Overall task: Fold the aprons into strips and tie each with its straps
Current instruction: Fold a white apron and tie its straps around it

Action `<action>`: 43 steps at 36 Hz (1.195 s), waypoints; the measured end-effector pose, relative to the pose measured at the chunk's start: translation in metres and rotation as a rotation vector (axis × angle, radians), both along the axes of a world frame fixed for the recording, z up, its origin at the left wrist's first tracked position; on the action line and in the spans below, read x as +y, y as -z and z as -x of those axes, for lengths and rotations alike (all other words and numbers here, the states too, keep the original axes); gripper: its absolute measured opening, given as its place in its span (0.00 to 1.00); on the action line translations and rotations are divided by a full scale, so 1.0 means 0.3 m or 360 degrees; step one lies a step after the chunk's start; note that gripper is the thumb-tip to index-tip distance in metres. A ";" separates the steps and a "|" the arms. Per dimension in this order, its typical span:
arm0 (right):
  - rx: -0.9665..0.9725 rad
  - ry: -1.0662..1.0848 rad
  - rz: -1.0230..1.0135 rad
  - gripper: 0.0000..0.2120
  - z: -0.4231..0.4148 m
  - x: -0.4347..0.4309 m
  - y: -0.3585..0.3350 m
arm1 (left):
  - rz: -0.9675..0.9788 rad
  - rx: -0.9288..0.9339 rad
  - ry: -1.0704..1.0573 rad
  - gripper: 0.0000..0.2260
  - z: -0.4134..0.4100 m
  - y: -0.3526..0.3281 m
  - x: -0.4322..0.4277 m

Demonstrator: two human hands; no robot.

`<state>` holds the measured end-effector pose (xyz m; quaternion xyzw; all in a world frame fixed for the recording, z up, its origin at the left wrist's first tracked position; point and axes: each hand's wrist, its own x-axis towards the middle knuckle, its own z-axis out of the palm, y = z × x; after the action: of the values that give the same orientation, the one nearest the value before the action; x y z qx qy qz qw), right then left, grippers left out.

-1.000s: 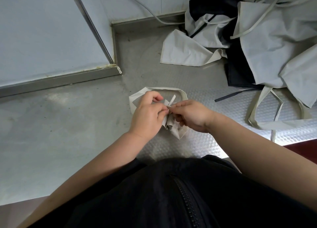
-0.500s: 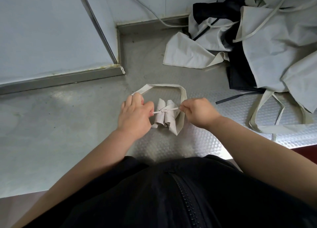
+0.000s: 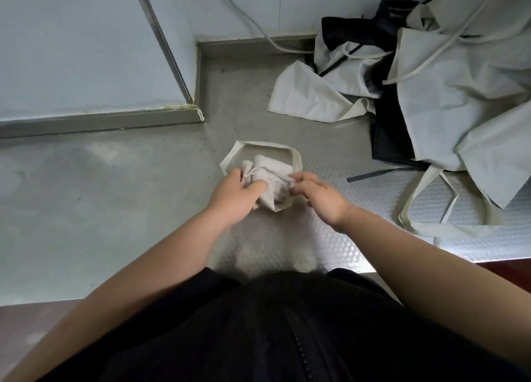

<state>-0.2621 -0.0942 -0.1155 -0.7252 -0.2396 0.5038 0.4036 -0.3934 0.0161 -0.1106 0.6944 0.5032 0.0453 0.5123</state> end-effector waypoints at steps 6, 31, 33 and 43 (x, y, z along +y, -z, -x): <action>-0.0480 -0.0549 0.0006 0.36 -0.012 0.022 -0.041 | 0.0849 -0.0769 -0.0588 0.09 0.025 -0.099 0.001; -0.1065 -0.0836 -0.0268 0.15 0.092 0.210 -0.255 | -0.0769 -0.0158 -0.0507 0.05 0.189 -0.143 0.060; -0.1143 -0.0643 -0.0239 0.11 0.060 0.217 -0.265 | -0.0650 -0.0388 -0.0832 0.07 0.230 -0.167 0.123; -0.0231 0.0215 -0.0510 0.13 0.297 0.456 -0.403 | -0.0334 -0.0728 -0.0748 0.08 0.472 -0.313 0.324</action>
<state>-0.3513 0.0427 0.0054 -0.7005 -0.2960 0.3773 0.5285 -0.5350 0.1133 -0.0167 0.5804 0.5140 0.3682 0.5133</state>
